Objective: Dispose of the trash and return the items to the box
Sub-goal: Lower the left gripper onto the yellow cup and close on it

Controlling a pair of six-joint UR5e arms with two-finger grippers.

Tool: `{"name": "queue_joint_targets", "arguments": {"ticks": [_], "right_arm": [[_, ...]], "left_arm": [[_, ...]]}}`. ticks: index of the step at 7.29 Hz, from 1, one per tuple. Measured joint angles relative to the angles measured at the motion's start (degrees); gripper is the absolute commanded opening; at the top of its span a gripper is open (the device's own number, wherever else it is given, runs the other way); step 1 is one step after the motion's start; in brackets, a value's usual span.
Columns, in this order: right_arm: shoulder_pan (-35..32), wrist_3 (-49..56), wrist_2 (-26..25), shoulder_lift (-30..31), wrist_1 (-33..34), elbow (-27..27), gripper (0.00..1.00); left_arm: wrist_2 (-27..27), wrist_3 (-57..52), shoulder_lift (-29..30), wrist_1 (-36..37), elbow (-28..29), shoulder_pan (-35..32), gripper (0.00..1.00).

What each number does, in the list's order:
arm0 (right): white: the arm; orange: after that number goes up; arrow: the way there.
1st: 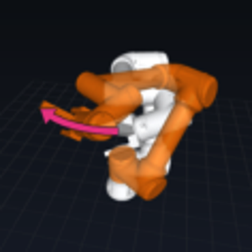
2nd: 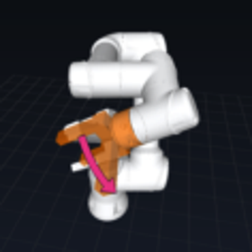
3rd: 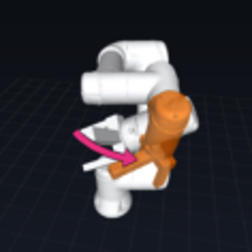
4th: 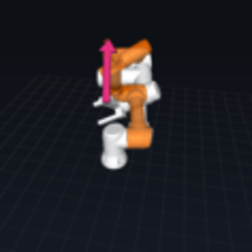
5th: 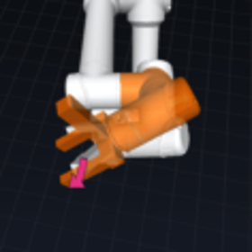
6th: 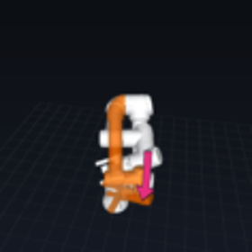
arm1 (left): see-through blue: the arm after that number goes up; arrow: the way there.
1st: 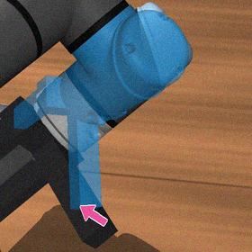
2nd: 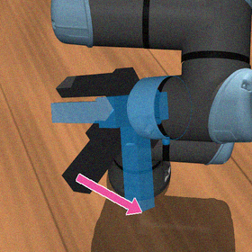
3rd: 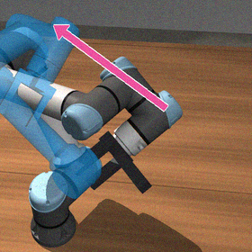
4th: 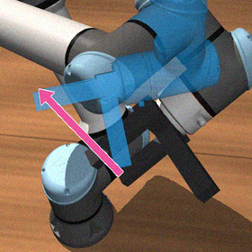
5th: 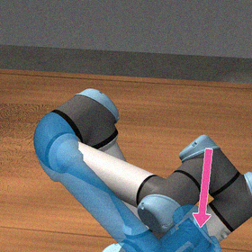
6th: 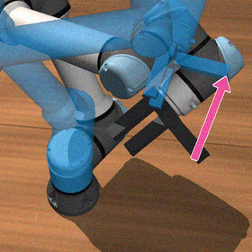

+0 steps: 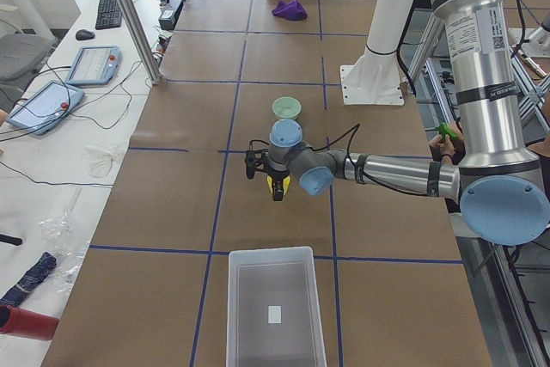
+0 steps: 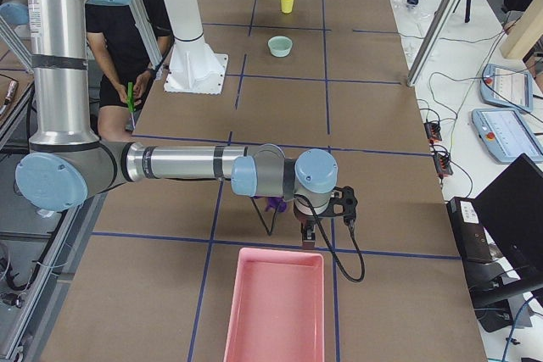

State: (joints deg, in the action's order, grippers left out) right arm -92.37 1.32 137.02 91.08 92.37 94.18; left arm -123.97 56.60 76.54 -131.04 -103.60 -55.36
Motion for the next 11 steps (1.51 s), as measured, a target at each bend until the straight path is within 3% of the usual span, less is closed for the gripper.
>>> {"name": "queue_joint_targets", "arguments": {"ticks": [2, 4, 5, 8, 9, 11], "right_arm": [[0.0, 0.0, 0.0, 0.01, 0.0, -0.04, 1.0], [0.0, 0.02, 0.0, 0.01, 0.0, -0.04, 1.0], [0.0, 0.04, 0.02, 0.03, 0.0, -0.04, 1.0], [0.0, 0.08, 0.14, 0.19, 0.0, 0.05, 1.0], [0.0, 0.08, 0.15, 0.2, 0.0, 0.09, 1.0], [0.0, 0.11, 0.27, -0.12, 0.12, 0.28, 1.0]], "left_arm": [[0.98, 0.23, 0.01, -0.9, 1.05, 1.44, 0.98], [1.37, 0.31, 0.01, -1.5, 1.81, 2.87, 0.8], [1.55, 0.34, 0.01, -1.76, 2.22, 3.32, 0.68], [2.07, 0.47, 0.01, -2.08, 2.58, 4.26, 0.06], [2.09, 1.06, 0.03, -2.12, 2.56, 4.38, 0.0], [2.07, 2.7, 0.12, -2.17, 1.96, 4.54, 0.0]]}}
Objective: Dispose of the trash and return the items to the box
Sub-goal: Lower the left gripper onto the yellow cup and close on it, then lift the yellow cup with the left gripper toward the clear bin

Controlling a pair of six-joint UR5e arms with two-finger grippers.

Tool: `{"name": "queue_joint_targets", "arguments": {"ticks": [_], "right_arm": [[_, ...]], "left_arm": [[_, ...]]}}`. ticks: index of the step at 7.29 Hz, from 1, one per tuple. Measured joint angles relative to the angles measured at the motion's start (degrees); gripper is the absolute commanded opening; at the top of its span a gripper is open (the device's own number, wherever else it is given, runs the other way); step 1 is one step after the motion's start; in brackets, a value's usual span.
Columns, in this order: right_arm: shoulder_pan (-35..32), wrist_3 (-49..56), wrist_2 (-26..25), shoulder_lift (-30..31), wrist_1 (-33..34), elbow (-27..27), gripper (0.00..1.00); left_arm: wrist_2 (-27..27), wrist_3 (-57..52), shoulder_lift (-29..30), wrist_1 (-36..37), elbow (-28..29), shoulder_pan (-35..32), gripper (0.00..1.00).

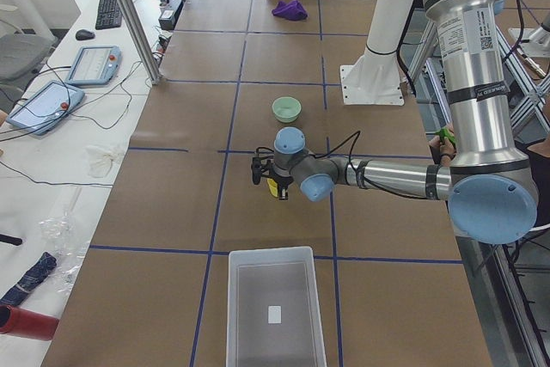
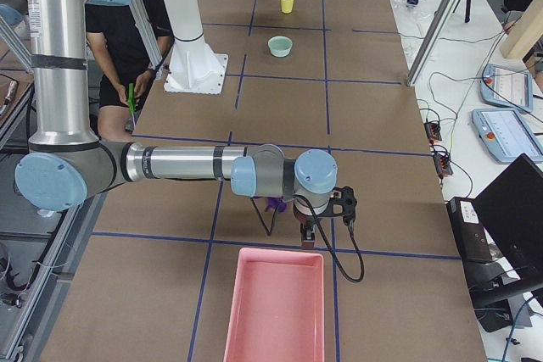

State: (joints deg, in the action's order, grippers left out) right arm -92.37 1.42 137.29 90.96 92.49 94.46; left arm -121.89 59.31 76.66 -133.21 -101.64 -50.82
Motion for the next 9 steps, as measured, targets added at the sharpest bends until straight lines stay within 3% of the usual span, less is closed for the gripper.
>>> {"name": "queue_joint_targets", "arguments": {"ticks": [4, 6, 9], "right_arm": [[1.84, -7.56, 3.46, -0.43, -0.31, 3.51, 1.0], [4.34, -11.7, 5.88, -0.13, -1.15, 4.57, 1.0], [11.46, -16.98, 6.37, 0.13, -7.92, 7.79, 1.0]], "left_arm": [[-1.39, -3.18, -2.19, 2.24, -7.69, -4.89, 0.0], [-1.84, -16.8, -0.89, 13.55, -11.24, -12.82, 0.0], [-1.31, -39.79, 7.56, 32.0, -11.27, -27.29, 0.0]]}}
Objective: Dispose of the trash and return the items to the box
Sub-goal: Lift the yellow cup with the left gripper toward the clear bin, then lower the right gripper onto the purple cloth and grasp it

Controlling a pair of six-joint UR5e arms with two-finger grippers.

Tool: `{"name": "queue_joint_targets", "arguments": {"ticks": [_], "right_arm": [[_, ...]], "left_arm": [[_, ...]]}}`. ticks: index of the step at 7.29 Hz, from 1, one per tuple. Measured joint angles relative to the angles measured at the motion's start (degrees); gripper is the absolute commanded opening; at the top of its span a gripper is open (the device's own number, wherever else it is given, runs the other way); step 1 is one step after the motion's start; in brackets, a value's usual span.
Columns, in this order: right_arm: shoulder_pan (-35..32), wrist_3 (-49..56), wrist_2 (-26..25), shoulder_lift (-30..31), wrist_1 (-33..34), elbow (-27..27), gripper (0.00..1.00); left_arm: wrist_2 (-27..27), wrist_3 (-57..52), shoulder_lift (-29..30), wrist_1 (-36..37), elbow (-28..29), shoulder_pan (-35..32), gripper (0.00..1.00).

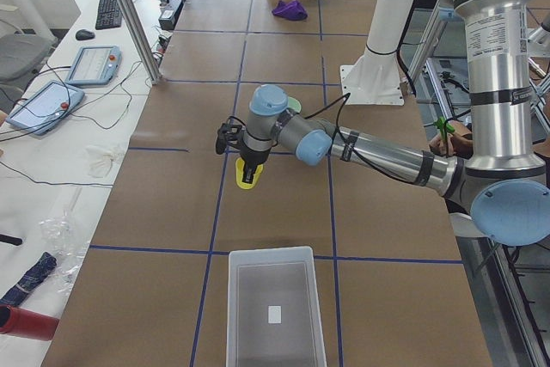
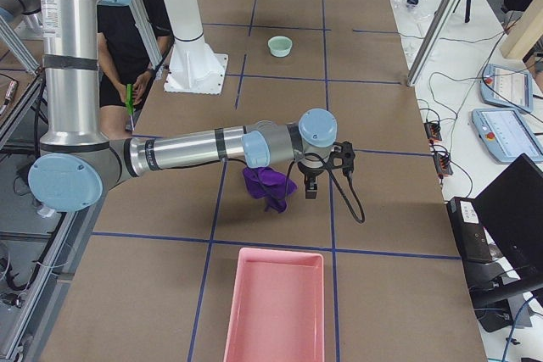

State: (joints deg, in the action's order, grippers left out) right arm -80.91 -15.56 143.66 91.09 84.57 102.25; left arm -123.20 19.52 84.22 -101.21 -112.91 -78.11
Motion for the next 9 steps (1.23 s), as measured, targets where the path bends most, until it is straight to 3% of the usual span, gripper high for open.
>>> {"name": "queue_joint_targets", "arguments": {"ticks": [2, 5, 9], "right_arm": [[4.47, -6.63, -0.58, 0.59, -3.37, 0.59, 1.0], [13.1, -24.7, -8.16, 8.34, -22.91, 0.92, 1.0], [27.77, -46.49, -17.35, 14.31, -38.16, 1.67, 1.0]], "left_arm": [[0.06, -8.7, 1.27, 2.36, 2.46, -5.17, 0.0], [0.07, -18.58, 1.4, 2.67, 6.1, -10.96, 0.0], [0.07, -28.39, 1.47, 2.69, 10.89, -17.63, 0.0]]}}
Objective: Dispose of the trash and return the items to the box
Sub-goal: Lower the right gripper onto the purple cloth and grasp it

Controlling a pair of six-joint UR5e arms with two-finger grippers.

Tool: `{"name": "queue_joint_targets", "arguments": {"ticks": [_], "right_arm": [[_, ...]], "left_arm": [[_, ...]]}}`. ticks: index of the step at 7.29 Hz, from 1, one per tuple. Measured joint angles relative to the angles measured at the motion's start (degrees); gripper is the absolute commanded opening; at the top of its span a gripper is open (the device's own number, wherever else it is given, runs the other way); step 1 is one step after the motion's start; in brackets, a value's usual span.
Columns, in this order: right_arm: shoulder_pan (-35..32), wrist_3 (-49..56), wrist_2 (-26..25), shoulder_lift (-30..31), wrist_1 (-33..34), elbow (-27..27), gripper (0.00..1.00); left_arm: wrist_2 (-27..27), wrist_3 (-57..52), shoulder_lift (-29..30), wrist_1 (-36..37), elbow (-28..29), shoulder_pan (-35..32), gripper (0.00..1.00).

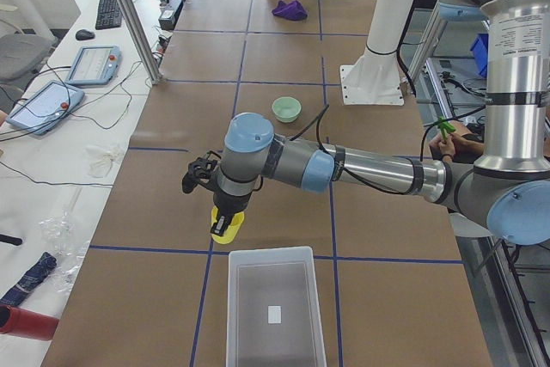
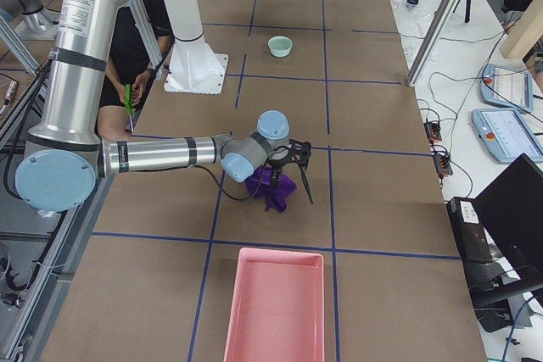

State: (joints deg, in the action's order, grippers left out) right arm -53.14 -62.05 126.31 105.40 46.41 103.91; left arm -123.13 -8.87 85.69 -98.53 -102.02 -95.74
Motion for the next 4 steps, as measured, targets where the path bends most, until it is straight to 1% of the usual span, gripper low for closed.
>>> {"name": "queue_joint_targets", "arguments": {"ticks": [2, 3, 4], "right_arm": [[4.84, -1.43, -3.51, 2.03, -1.4, 0.04, 1.0], [6.17, -1.54, -4.4, 2.77, -1.43, -0.04, 0.89], [6.9, -1.57, -4.92, 3.06, -1.3, -0.13, 0.36]], "left_arm": [[-0.01, -1.24, 0.08, -0.05, 0.75, -1.26, 0.0], [-0.01, -1.36, 0.29, -0.12, 1.39, -1.42, 0.0], [-0.01, -1.42, 0.63, -0.22, 2.27, -1.59, 0.0]]}}
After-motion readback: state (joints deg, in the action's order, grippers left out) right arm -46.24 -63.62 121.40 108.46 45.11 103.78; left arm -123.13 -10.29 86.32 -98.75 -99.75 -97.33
